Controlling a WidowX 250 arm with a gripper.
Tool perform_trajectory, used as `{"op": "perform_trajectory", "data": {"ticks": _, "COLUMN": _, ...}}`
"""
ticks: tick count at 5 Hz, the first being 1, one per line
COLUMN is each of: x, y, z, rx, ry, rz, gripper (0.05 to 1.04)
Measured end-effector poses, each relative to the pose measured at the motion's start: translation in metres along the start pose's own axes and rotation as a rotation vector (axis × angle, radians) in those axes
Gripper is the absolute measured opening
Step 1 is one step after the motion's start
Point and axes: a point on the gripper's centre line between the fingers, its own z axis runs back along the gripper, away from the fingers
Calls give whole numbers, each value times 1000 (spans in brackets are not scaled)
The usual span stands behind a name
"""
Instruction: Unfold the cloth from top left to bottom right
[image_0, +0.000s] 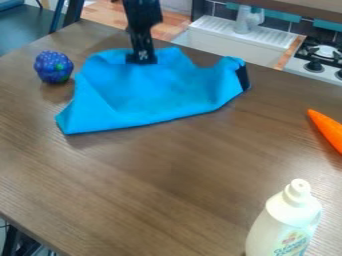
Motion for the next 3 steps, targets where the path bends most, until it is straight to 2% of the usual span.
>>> {"op": "perform_trajectory", "data": {"ticks": 1, "x": 20, "y": -35, "z": 21, "rx": -13, "ry": -12, "rz": -68, "gripper": 68}}
{"op": "perform_trajectory", "data": {"ticks": 2, "x": 19, "y": -75, "z": 11, "rx": -48, "ry": 29, "rz": -131, "gripper": 68}}
{"op": "perform_trajectory", "data": {"ticks": 3, "x": 16, "y": -105, "z": 4, "rx": -56, "ry": 56, "rz": -189, "gripper": 68}}
